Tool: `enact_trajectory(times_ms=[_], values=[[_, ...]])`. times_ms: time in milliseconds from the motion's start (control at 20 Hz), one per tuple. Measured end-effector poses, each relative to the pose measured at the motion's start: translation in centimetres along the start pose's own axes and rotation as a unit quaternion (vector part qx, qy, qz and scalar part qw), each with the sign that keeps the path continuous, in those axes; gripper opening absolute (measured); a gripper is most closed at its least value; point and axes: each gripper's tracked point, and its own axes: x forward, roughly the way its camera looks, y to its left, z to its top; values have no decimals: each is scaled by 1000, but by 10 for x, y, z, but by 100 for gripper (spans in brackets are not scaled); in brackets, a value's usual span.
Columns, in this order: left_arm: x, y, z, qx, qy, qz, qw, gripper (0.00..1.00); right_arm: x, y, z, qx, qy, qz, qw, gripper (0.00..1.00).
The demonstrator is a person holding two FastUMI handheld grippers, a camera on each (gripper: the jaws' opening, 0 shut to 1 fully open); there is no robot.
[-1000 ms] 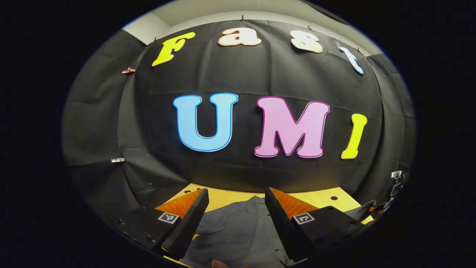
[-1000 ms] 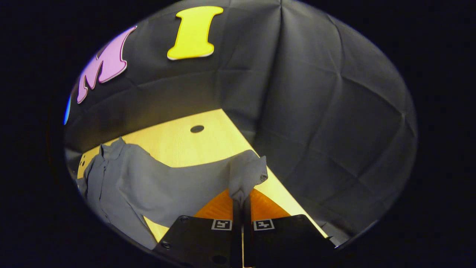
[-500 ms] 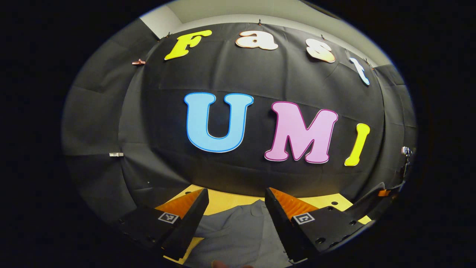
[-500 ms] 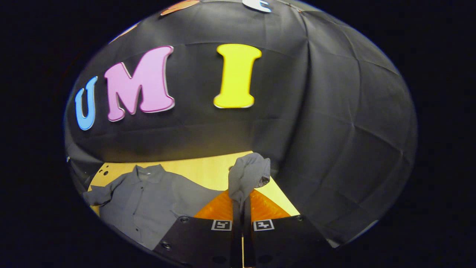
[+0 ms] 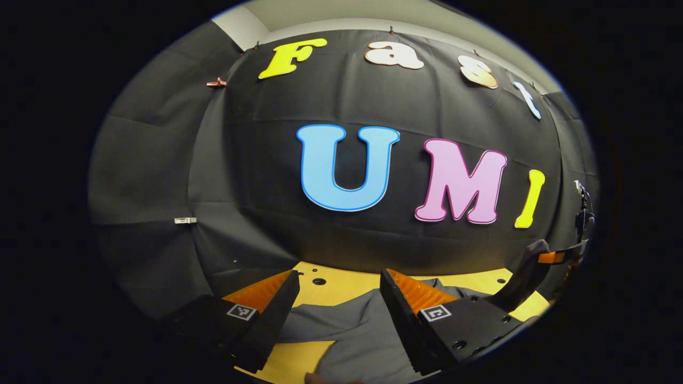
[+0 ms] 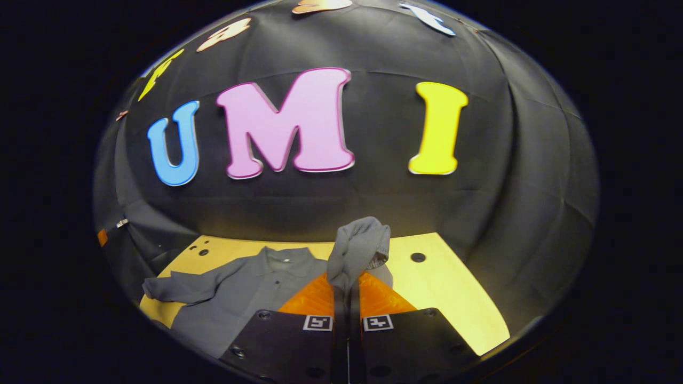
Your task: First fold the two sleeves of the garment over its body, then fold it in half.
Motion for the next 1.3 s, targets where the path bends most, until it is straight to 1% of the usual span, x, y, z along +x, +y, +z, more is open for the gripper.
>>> enact_trajectory(times_ms=[200, 300, 350, 400, 550, 700, 1050, 1150, 1300], values=[[9, 34, -8, 2, 6, 12, 1000, 95, 18, 69, -9, -30, 13, 42, 999, 6], [13, 48, -15, -5, 10, 13, 1000, 96, 28, 104, -17, -35, 24, 64, 997, 6], [16, 56, -19, -12, 11, 14, 1000, 92, 34, 121, -22, -38, 29, 73, 996, 6], [18, 62, -22, -16, 13, 15, 1000, 96, 41, 135, -30, -44, 36, 81, 995, 6], [25, 83, -43, -9, 29, 27, 999, 95, 62, 174, -61, -52, 74, 102, 991, 6], [30, 100, -62, -4, 42, 26, 999, 96, 85, 200, -98, -58, 108, 111, 986, 6], [43, 144, -106, 14, 81, 51, 995, 96, 120, 236, -187, -88, 197, 107, 970, 7], [46, 155, -115, 17, 88, 60, 994, 96, 123, 247, -206, -97, 220, 110, 964, 7], [52, 171, -132, 23, 102, 76, 992, 96, 120, 263, -228, -104, 246, 121, 956, 11]])
